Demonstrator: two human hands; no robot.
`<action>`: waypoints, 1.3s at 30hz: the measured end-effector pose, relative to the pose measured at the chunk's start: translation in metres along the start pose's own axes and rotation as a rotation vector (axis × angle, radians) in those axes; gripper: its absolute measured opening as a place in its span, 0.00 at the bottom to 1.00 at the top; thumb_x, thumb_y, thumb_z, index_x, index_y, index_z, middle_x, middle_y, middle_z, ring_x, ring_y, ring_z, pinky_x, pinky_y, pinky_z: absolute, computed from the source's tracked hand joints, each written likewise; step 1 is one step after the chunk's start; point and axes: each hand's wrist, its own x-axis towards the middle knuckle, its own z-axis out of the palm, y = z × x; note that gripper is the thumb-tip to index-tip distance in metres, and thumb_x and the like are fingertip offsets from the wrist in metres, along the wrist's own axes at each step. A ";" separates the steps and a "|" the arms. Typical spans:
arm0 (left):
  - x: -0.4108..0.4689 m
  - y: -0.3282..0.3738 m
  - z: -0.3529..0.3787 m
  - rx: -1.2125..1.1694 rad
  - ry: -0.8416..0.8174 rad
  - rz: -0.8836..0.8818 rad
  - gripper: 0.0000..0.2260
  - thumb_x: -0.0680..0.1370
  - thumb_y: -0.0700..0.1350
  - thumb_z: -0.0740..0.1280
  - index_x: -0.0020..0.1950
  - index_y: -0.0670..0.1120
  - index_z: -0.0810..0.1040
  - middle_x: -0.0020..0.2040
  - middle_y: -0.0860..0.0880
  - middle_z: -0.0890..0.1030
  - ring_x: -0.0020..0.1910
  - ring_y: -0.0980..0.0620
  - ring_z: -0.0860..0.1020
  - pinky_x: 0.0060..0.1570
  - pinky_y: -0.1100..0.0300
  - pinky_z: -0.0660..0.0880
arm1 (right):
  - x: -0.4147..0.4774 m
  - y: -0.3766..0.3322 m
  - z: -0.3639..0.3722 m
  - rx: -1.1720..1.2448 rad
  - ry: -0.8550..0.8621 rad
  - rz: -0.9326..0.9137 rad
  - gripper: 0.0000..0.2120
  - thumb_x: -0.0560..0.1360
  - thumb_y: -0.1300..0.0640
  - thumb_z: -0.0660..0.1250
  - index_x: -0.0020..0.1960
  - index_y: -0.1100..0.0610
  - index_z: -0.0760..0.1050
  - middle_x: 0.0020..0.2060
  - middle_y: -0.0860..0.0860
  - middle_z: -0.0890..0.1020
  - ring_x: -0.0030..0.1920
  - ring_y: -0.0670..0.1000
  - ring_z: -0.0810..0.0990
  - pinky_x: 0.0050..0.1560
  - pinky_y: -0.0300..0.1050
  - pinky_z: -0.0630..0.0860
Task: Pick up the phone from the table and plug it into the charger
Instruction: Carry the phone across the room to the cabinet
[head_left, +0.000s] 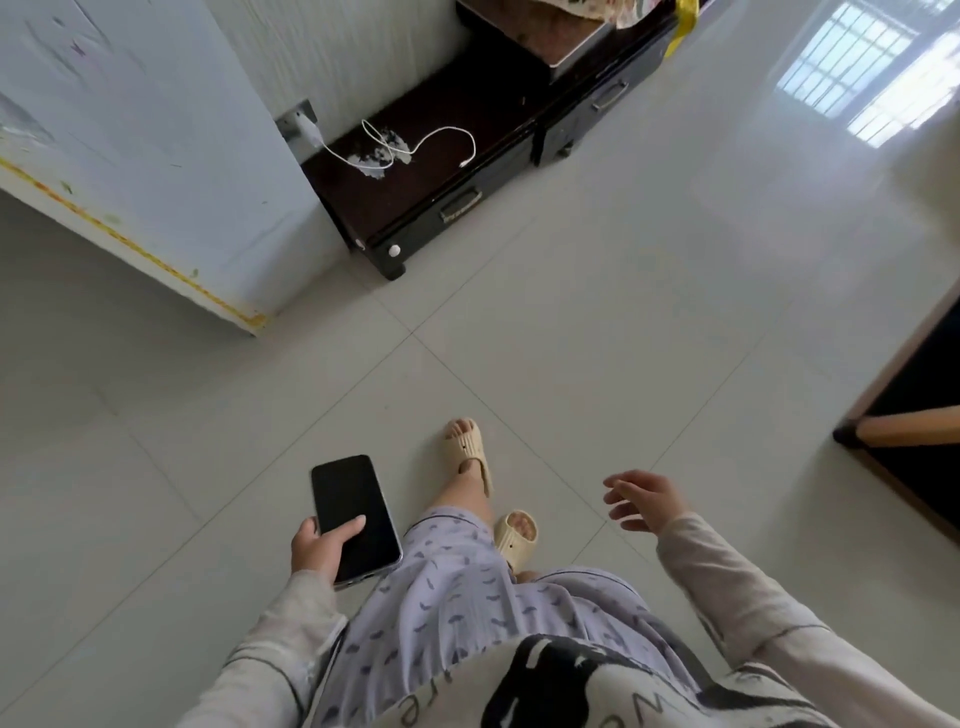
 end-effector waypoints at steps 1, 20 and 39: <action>0.005 0.011 0.008 0.000 -0.002 0.003 0.07 0.70 0.34 0.70 0.42 0.41 0.73 0.48 0.41 0.77 0.47 0.45 0.74 0.50 0.55 0.70 | 0.008 -0.009 -0.002 -0.003 0.001 0.007 0.07 0.77 0.66 0.56 0.48 0.61 0.73 0.32 0.52 0.75 0.15 0.37 0.73 0.18 0.28 0.69; 0.077 0.293 0.153 -0.051 -0.193 0.165 0.07 0.69 0.34 0.71 0.41 0.42 0.73 0.48 0.41 0.77 0.48 0.45 0.76 0.51 0.54 0.73 | 0.106 -0.166 -0.045 0.107 0.153 0.166 0.14 0.77 0.69 0.56 0.34 0.61 0.70 0.29 0.57 0.71 0.13 0.46 0.71 0.15 0.27 0.64; 0.089 0.341 0.258 -0.310 0.175 -0.181 0.09 0.70 0.35 0.70 0.36 0.42 0.71 0.41 0.41 0.77 0.47 0.44 0.75 0.46 0.54 0.73 | 0.255 -0.450 -0.108 -0.345 -0.156 -0.026 0.14 0.77 0.67 0.56 0.35 0.57 0.71 0.30 0.54 0.73 0.13 0.38 0.71 0.16 0.28 0.66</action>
